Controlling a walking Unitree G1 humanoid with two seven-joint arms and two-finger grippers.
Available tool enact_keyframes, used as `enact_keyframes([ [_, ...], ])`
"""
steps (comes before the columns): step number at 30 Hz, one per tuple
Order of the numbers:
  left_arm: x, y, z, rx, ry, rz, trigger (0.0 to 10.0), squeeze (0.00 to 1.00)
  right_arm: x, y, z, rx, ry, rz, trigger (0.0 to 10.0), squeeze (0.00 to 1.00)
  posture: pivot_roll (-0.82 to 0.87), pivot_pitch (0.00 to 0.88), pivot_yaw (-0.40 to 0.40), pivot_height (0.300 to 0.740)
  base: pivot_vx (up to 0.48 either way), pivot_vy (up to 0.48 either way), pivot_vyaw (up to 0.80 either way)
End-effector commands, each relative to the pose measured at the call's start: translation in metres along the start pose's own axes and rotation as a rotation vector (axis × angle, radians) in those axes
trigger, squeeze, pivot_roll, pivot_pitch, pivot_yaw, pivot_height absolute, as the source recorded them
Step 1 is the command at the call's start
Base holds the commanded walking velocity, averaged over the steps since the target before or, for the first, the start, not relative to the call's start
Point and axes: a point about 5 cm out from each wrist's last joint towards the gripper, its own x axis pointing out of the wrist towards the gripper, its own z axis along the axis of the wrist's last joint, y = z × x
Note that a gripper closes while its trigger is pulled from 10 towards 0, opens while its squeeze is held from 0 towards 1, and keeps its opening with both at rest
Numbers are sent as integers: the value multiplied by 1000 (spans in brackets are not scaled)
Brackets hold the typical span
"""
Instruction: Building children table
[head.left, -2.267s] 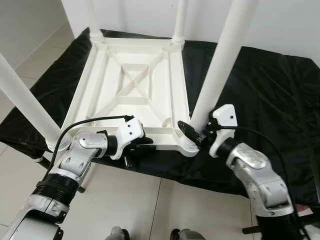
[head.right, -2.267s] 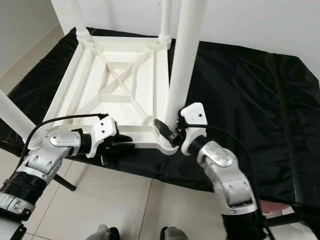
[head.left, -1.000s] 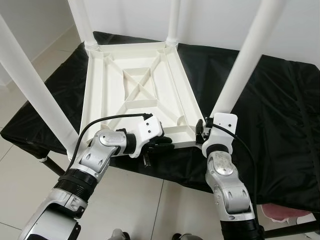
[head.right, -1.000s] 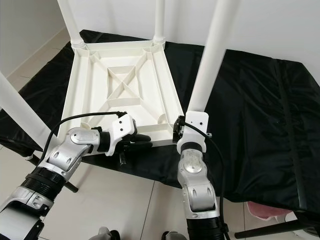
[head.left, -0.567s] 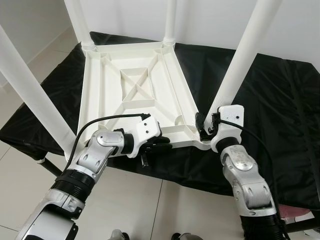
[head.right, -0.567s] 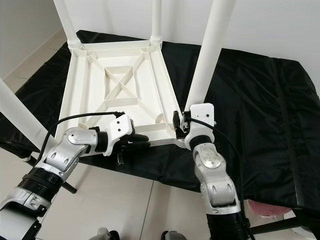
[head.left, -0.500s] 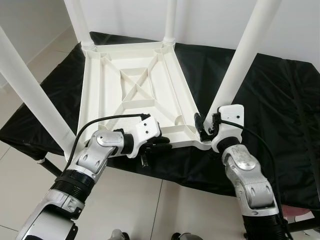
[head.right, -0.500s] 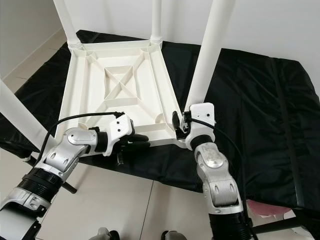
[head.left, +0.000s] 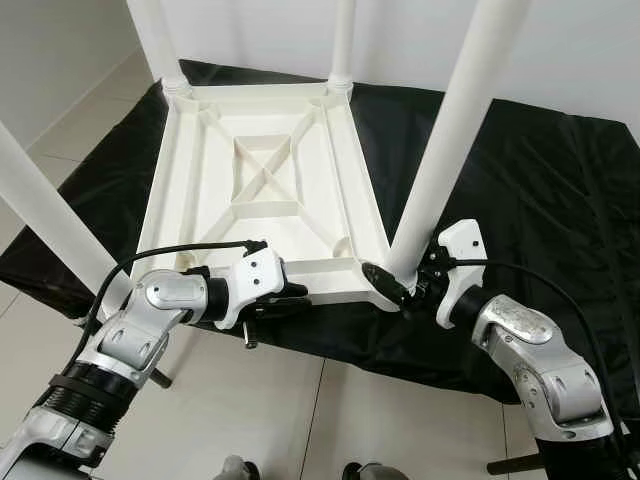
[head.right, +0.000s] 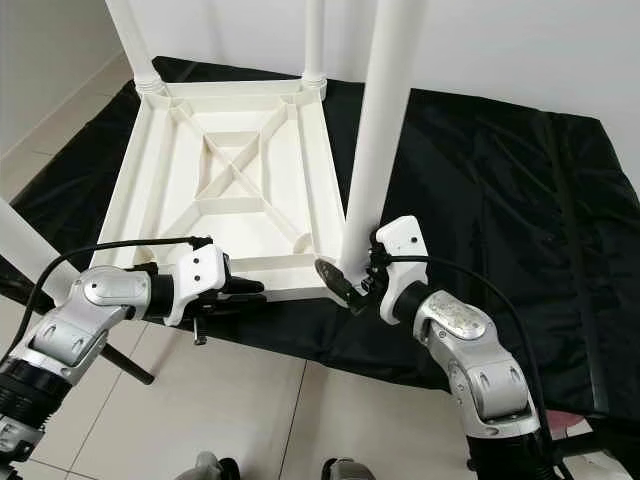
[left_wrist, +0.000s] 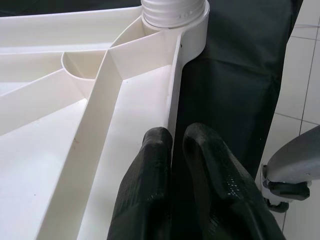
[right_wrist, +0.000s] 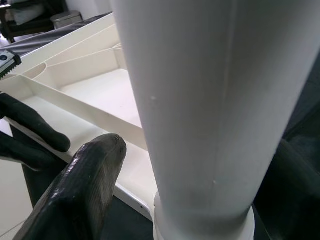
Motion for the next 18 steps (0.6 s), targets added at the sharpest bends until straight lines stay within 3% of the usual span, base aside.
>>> enact_keyframes([
  [1, 1, -15, -11, -36, 47, -171, 10000, 0, 3, 4, 1, 9, -5, 47, 10000, 0, -42, 142, 21, 740, 0, 0, 0],
  [6, 16, -11, -3, -28, 3, -89, 10000, 0, 5, 0, 2, 11, -4, 25, 10000, 0, -42, 143, 21, 740, 0, 0, 0],
  [7, 23, -8, 1, -31, -14, -58, 10000, 184, 6, -1, 1, 12, 2, 17, 10000, 0, -43, 144, 23, 740, 0, 0, 0],
  [8, 27, -6, 3, -34, -23, -41, 10000, 1000, 6, -2, 0, 13, 5, 12, 10000, 0, -43, 144, 23, 740, 0, 0, 0],
  [16, 41, 3, 15, -40, -74, -4, 10000, 1000, 5, -1, -1, 15, 10, -1, 10000, 0, -56, 150, 33, 740, 0, 0, 0],
  [18, 45, 4, 18, -41, -80, -6, 10000, 949, 4, 0, -2, 17, 10, -6, 10000, 0, -58, 152, 37, 740, 0, 0, 0],
])
